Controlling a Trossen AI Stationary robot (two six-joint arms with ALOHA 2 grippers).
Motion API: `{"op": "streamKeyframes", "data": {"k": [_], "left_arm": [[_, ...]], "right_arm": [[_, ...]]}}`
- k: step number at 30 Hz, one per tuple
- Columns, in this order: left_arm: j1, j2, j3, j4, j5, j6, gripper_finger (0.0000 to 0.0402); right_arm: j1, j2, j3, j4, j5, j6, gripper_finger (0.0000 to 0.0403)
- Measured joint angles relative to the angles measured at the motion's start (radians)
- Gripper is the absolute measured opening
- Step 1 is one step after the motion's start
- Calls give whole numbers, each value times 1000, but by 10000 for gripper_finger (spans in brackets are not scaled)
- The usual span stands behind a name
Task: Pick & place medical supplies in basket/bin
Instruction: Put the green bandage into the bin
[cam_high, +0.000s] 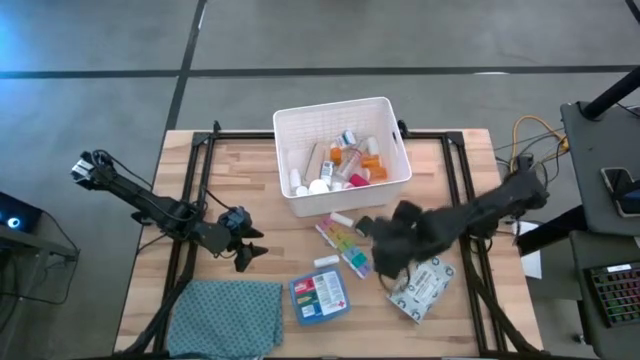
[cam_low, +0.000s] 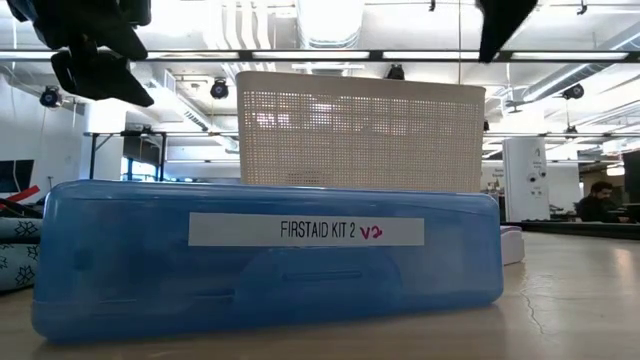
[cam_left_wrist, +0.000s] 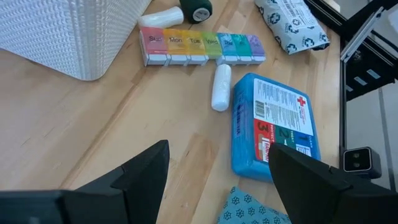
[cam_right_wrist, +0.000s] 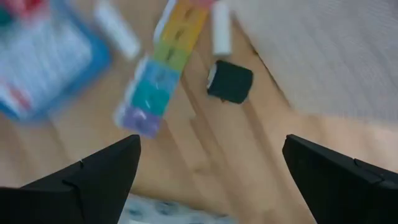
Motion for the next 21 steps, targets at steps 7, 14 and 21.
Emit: {"op": "streamKeyframes", "data": {"k": [7, 14, 21], "left_arm": [[0, 0, 0, 2, 0, 0, 253], [0, 0, 6, 4, -30, -8, 253], [0, 0, 6, 5, -36, -63, 253]], "right_arm": [[-55, 196, -23, -16, -24, -403, 382], [-212, 289, -51, 179, -57, -850, 370], [-321, 316, -110, 199, -94, -987, 368]]}}
